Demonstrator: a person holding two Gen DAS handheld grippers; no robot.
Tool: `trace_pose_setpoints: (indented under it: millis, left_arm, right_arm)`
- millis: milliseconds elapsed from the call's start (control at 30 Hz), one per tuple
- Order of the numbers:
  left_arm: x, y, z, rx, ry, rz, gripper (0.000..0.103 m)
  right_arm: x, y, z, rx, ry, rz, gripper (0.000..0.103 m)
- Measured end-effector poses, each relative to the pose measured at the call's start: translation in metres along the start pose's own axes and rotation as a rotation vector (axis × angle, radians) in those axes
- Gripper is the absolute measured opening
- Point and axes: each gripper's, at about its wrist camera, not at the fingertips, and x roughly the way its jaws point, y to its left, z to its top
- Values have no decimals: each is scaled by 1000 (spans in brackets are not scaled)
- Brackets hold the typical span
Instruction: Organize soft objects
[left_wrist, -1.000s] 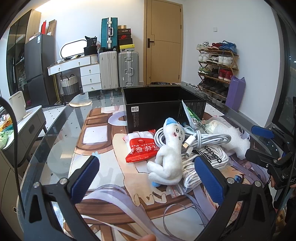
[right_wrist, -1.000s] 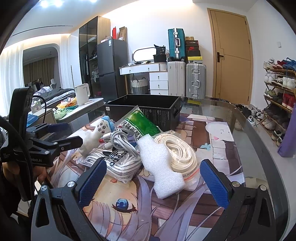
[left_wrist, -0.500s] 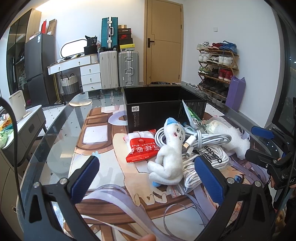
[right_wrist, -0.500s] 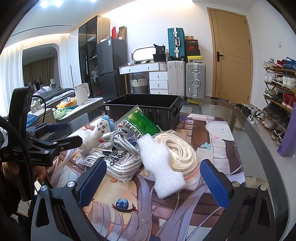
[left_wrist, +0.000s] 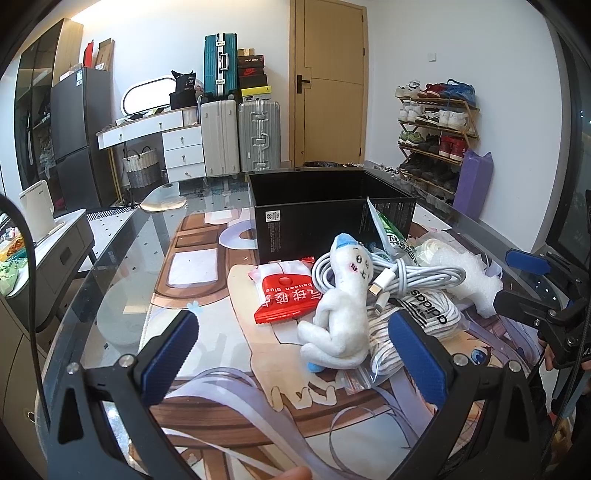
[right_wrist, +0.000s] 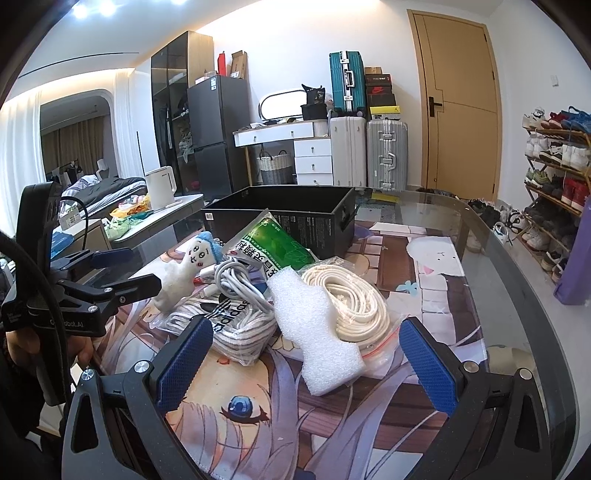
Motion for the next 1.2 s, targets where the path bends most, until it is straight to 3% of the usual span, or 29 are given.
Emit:
trace_pose_setpoints:
  millis: [433, 767, 1200]
  left_arm:
    - [5, -1, 4, 10, 24, 19, 103]
    - [11, 13, 17, -63, 37, 6, 103]
    - [20, 12, 25, -27, 55, 10, 103]
  right_arm:
    - [4, -1, 7, -13, 25, -23, 103]
    - [10, 3, 10, -28, 51, -39, 103]
    - [21, -2, 15, -28, 88, -60, 103]
